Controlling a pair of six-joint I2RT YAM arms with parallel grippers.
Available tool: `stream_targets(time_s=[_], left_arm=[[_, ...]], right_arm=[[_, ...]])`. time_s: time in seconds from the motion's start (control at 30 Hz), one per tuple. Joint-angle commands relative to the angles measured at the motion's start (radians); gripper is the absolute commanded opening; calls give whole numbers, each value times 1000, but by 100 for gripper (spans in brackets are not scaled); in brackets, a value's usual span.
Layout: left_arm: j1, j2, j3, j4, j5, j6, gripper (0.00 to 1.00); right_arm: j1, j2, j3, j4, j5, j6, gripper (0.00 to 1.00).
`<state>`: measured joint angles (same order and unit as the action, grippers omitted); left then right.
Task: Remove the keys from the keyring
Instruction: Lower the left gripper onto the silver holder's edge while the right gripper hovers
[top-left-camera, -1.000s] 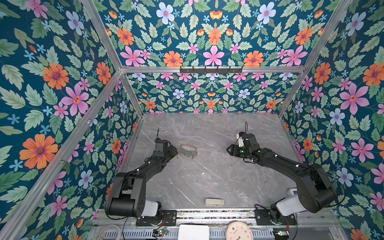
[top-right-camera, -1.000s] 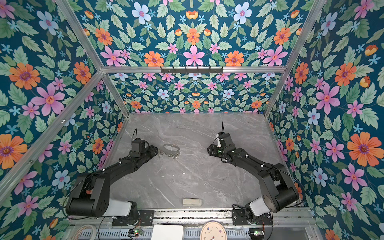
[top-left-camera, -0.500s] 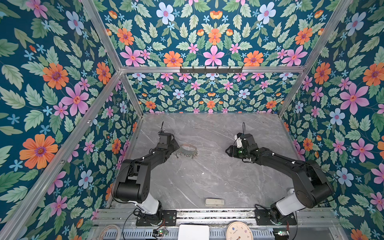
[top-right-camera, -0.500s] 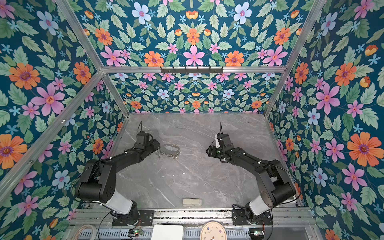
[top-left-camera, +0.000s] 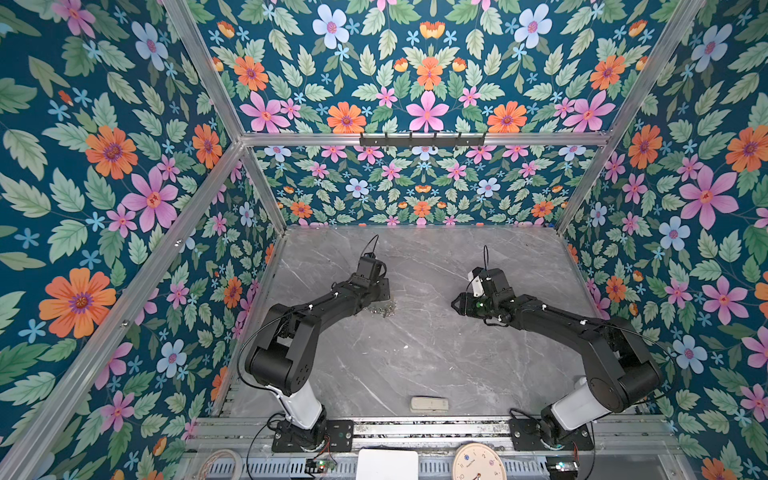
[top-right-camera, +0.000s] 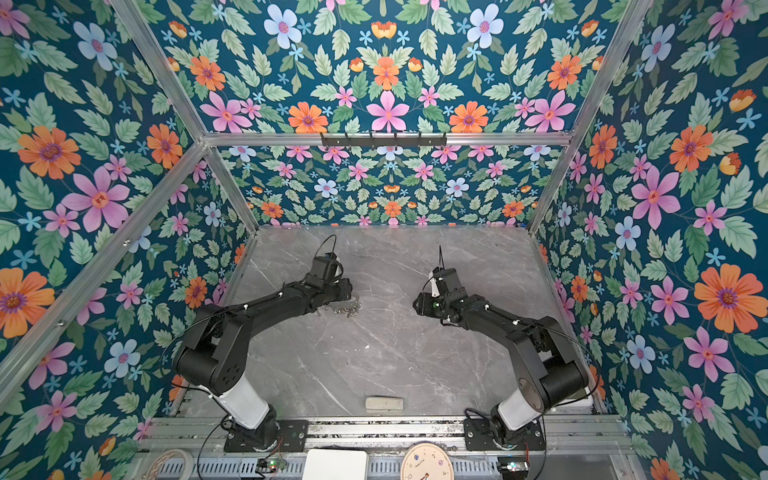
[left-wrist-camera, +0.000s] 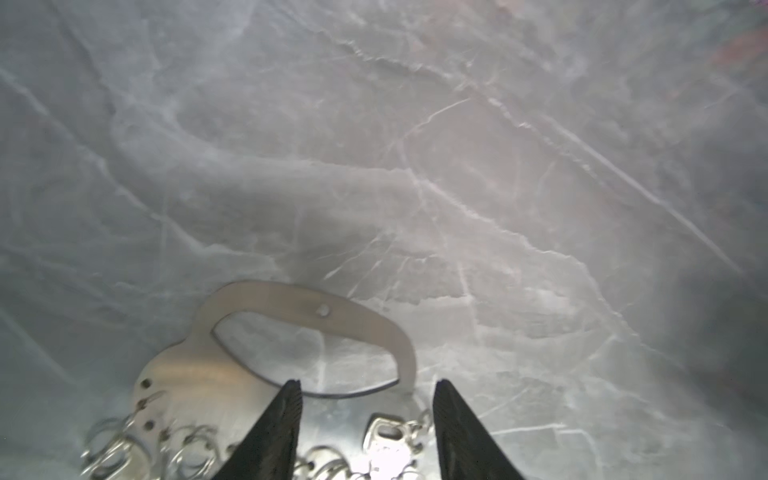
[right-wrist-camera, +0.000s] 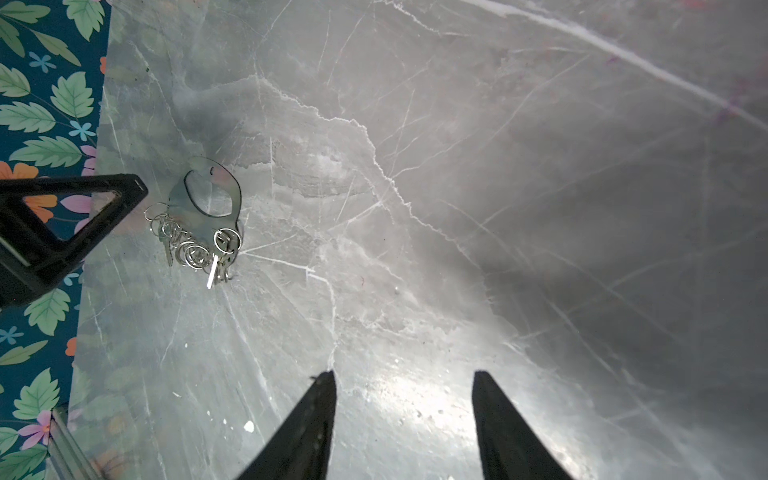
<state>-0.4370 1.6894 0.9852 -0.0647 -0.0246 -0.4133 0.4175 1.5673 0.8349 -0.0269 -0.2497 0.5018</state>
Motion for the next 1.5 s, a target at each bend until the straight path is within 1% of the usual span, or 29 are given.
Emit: stream_targets(time_s=[0.0, 0.07, 0.13, 0.23, 0.37, 0.47, 0.53, 0.7, 0.8, 0.87, 1.17, 1.33, 1.47], left_arm=[[15, -28, -28, 18, -99, -14, 58], [43, -31, -22, 62, -89, -21, 59], [67, -1, 21, 77, -72, -17, 60], [85, 83, 110, 65, -72, 1, 60], [137, 172, 168, 91, -5, -35, 59], [145, 208, 195, 102, 34, -41, 59], [144, 215, 195, 100, 41, -57, 59], [143, 210, 139, 101, 43, -77, 59], [142, 201, 86, 112, 23, -88, 59], [143, 191, 52, 123, 30, -97, 59], [121, 52, -159, 193, 56, -225, 58], [65, -36, -259, 229, 70, -308, 58], [-12, -77, -301, 246, 87, -368, 58]], right_arm=[[1, -3, -3, -2, 4, -8, 54], [1, -3, -5, 0, 4, -7, 53], [1, -3, -6, 0, 4, -6, 53], [0, -7, -11, -3, -2, -5, 52], [0, -30, -20, -11, -1, -6, 51], [1, -48, -23, -23, 0, -9, 50], [1, -55, -22, -27, -6, -9, 50], [0, -43, -1, -31, -52, -21, 48], [1, -39, 6, -27, -57, -15, 48], [1, -37, 12, -26, -61, -13, 48], [0, -41, 21, -29, -53, -3, 47], [1, -36, 29, -31, -49, -4, 47], [1, -32, 30, -28, -47, 0, 47]])
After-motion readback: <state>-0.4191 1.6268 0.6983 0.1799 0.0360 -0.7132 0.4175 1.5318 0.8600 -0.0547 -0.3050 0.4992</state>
